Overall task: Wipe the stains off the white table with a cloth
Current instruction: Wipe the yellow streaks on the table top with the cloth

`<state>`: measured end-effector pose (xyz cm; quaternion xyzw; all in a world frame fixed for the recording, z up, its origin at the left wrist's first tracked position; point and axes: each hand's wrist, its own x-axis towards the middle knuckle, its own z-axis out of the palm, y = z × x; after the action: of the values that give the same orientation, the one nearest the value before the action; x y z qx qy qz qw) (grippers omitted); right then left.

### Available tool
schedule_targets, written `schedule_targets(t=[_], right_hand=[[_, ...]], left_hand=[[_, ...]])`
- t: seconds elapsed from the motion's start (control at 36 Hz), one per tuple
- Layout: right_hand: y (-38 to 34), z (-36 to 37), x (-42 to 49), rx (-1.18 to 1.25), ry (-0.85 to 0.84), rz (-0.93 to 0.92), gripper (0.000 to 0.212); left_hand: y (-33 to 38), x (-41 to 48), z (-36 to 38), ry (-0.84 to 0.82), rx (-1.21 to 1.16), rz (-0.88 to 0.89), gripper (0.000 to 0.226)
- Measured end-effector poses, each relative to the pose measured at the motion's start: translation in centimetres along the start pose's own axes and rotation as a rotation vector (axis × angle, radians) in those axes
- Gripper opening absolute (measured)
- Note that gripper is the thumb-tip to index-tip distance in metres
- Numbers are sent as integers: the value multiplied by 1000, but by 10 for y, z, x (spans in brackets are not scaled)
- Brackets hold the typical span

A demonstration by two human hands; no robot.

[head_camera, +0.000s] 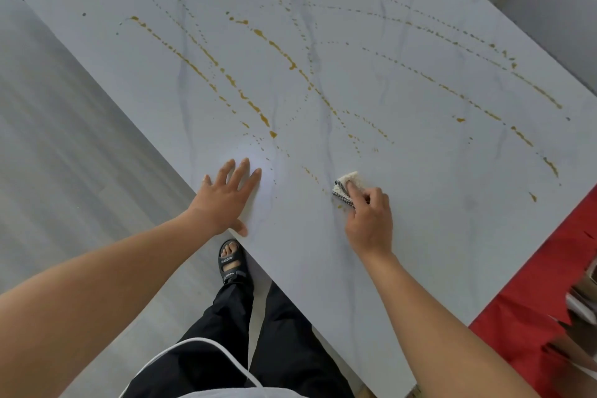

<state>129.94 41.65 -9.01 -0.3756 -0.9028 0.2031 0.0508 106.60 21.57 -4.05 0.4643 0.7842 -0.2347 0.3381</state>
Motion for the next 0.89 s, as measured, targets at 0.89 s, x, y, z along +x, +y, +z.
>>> schedule_targets(t=[0.89], right_hand=[[-48,4,-30,49,-237,-175,53]], left_hand=[[-5,1,7,35,-49,24,139]])
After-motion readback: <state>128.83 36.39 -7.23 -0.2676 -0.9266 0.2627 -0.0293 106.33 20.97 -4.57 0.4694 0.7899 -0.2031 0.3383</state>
